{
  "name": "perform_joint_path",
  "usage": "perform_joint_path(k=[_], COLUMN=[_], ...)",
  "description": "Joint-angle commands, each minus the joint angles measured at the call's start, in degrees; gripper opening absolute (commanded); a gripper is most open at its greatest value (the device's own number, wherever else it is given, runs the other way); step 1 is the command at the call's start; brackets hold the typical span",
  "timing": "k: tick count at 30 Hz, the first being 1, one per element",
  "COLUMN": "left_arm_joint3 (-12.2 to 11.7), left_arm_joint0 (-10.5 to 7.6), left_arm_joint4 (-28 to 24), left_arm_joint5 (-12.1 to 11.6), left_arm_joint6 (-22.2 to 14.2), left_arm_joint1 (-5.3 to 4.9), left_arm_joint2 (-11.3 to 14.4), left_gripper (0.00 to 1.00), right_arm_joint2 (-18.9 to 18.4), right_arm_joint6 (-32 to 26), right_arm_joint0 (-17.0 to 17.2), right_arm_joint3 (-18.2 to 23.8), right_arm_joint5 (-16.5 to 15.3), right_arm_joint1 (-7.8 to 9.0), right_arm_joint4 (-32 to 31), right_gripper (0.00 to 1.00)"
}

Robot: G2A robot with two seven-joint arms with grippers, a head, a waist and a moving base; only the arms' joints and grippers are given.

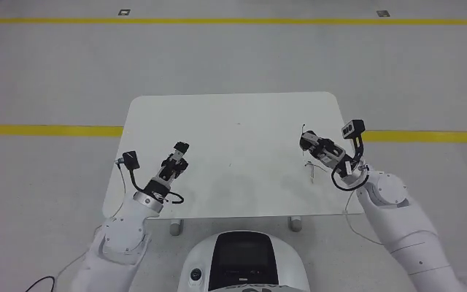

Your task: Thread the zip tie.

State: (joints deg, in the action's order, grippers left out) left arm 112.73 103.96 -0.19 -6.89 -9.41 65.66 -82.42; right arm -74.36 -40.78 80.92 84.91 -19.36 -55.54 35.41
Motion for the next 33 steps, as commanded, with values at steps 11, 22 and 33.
perform_joint_path(k=[11, 22, 33], left_arm_joint3=[1.6, 0.5, 2.2], left_arm_joint0=[-7.98, -9.43, -13.21], left_arm_joint4=[15.4, 13.8, 26.5], left_arm_joint5=[-2.3, -2.2, -3.3], left_arm_joint6=[-4.5, -4.5, -7.6], left_arm_joint1=[1.02, 1.42, 1.47], left_arm_joint2=[15.7, 18.4, 23.6], left_gripper=[1.00, 1.00, 1.00], right_arm_joint2=[1.0, 1.4, 2.9], right_arm_joint6=[12.4, 13.4, 17.1], right_arm_joint0=[0.6, 0.8, 0.4], right_arm_joint3=[-1.0, -1.4, 0.2], right_arm_joint5=[0.3, 0.3, 1.7], right_arm_joint1=[-1.67, -2.00, -2.80], right_arm_joint4=[-0.2, -1.0, -5.2], right_gripper=[0.00, 0.00, 0.00])
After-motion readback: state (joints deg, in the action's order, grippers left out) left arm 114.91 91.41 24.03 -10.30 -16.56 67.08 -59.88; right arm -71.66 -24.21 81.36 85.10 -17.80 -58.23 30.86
